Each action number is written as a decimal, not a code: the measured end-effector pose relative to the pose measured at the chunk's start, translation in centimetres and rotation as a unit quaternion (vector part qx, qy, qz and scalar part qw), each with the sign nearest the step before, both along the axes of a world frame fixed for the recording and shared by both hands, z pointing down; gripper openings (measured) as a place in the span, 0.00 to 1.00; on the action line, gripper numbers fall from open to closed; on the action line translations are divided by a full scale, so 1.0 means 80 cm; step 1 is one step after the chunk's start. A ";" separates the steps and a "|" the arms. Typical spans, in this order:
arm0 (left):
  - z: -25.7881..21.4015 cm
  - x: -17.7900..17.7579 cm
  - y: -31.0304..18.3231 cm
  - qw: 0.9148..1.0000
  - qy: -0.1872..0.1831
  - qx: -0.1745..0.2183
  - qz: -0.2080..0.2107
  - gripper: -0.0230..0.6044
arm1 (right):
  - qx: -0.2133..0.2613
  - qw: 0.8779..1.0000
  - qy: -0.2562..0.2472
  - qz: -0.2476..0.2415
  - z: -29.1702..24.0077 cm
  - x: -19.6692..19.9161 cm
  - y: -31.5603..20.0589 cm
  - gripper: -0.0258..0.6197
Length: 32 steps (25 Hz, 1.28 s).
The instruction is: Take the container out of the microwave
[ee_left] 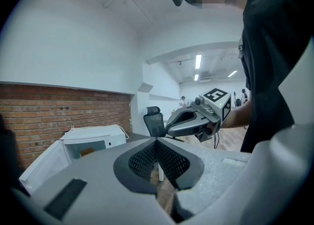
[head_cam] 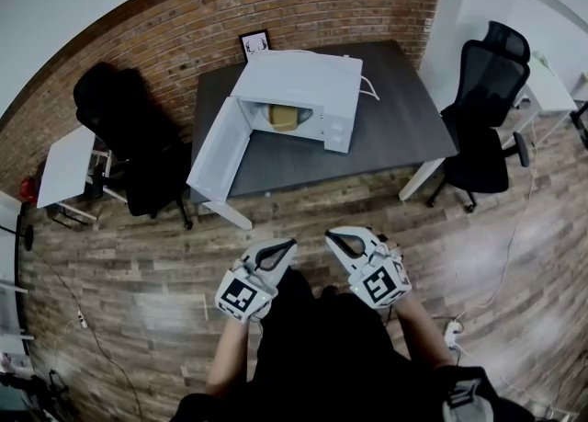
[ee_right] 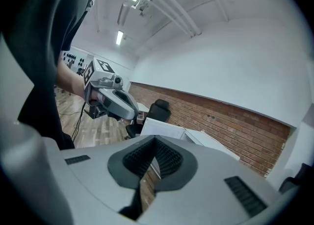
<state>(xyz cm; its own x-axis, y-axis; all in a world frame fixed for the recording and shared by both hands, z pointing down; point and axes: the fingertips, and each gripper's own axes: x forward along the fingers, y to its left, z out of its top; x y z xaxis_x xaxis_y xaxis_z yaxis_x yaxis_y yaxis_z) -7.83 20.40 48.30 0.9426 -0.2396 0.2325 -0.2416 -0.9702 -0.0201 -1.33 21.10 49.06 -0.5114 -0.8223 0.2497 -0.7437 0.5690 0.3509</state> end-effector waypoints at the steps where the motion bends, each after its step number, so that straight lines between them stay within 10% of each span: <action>1: 0.001 0.001 0.000 1.000 -0.001 -0.001 0.000 0.04 | -0.002 1.000 0.001 0.002 0.002 0.002 -0.001 0.04; 32: 0.041 0.054 -0.147 0.999 -0.003 -0.039 0.030 0.04 | -0.052 0.997 0.017 0.046 0.046 0.047 -0.150 0.04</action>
<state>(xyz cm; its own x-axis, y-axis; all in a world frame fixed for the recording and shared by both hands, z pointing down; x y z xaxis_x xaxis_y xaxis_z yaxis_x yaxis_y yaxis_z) -3.50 8.61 51.55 0.9533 -0.1648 0.2530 -0.1840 -0.9814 0.0541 2.42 9.13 52.71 -0.4250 -0.8337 0.3527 -0.7830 0.5341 0.3189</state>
